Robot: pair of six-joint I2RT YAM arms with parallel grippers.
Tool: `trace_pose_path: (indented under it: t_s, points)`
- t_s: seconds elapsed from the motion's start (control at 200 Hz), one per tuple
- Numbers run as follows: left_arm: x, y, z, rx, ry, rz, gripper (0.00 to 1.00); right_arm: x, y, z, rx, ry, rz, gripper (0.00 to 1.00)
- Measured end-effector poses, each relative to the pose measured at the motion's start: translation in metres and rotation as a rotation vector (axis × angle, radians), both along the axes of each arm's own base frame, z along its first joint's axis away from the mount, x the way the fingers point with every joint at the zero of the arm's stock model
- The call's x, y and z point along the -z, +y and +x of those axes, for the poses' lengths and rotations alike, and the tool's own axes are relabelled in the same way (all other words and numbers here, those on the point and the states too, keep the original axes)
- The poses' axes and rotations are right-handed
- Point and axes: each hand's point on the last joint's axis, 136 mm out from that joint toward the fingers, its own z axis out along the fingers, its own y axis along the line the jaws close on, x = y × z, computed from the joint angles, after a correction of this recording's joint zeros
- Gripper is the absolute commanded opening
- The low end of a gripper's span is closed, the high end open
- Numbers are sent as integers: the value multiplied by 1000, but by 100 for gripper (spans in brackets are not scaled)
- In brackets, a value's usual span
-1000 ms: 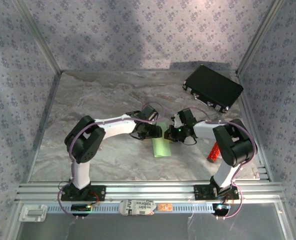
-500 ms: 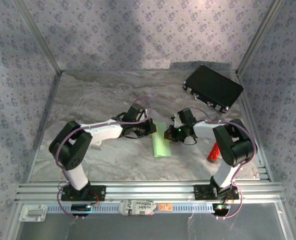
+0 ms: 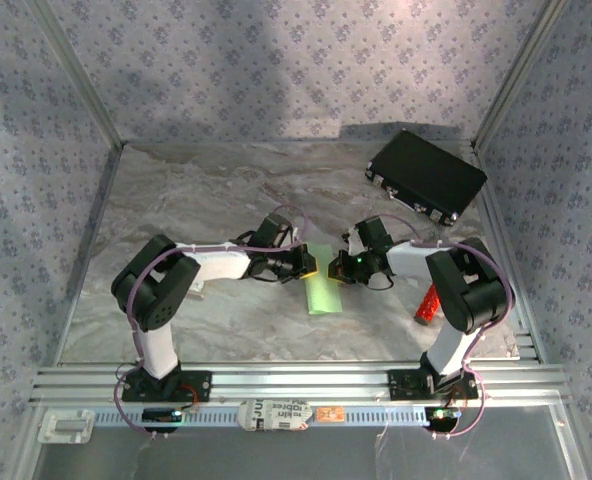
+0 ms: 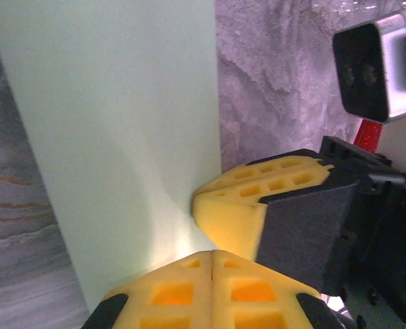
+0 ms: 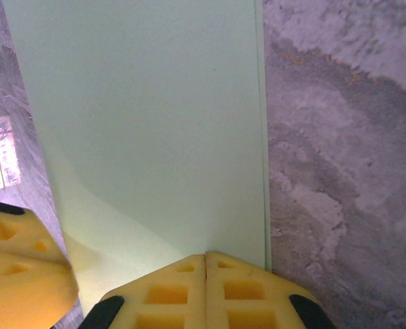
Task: Fold a paper plane with a square sheet of paper (pick it up from the middle)
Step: First fold the square sheet of paper in half at the center of the table.
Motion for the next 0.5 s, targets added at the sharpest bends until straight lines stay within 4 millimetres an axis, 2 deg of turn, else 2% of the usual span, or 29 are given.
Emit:
trace_pose_path:
  t_s: [0.325,0.5]
  points:
    - [34,17,-10,-9,50,61,0,0,0,0,0,0,0,0]
    - [35,18,-11,-2,31,41,0,0,0,0,0,-1,0,0]
